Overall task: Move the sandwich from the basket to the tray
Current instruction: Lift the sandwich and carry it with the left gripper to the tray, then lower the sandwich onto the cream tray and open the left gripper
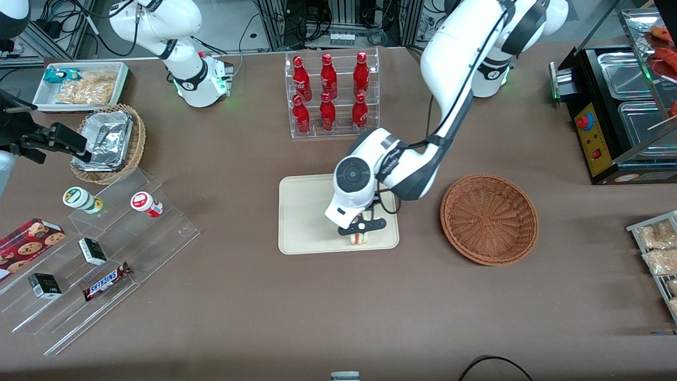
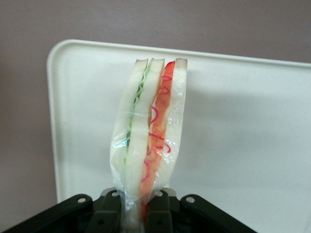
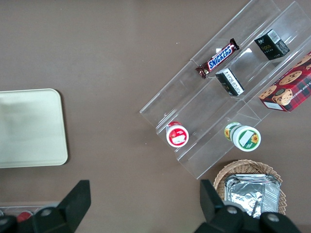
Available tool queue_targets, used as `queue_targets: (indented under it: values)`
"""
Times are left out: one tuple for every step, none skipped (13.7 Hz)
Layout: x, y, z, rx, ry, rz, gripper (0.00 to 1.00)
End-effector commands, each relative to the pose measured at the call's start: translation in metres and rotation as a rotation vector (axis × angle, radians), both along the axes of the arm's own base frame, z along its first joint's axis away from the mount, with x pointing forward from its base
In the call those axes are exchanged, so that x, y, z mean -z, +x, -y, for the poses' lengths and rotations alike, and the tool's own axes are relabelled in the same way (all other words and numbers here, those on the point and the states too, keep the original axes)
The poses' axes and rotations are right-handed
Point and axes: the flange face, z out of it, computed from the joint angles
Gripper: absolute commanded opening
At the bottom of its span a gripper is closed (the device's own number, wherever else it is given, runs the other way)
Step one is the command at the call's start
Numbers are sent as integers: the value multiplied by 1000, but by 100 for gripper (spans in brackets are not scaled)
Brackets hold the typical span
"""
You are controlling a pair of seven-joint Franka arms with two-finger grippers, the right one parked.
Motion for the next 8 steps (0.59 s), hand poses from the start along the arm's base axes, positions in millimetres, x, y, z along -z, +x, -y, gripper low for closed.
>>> queue_targets:
  values:
    - [6, -8, 27, -14, -8, 26, 2]
    - [13, -13, 32, -15, -6, 25, 2]
    - [18, -17, 36, -16, -3, 23, 3]
    - [19, -19, 40, -14, -12, 31, 3]
    - [20, -27, 48, -1, -12, 31, 3]
    - [21, -32, 51, 7, -11, 30, 4]
    - [22, -33, 52, 6, -9, 29, 4]
    - [23, -38, 56, 9, -6, 27, 4]
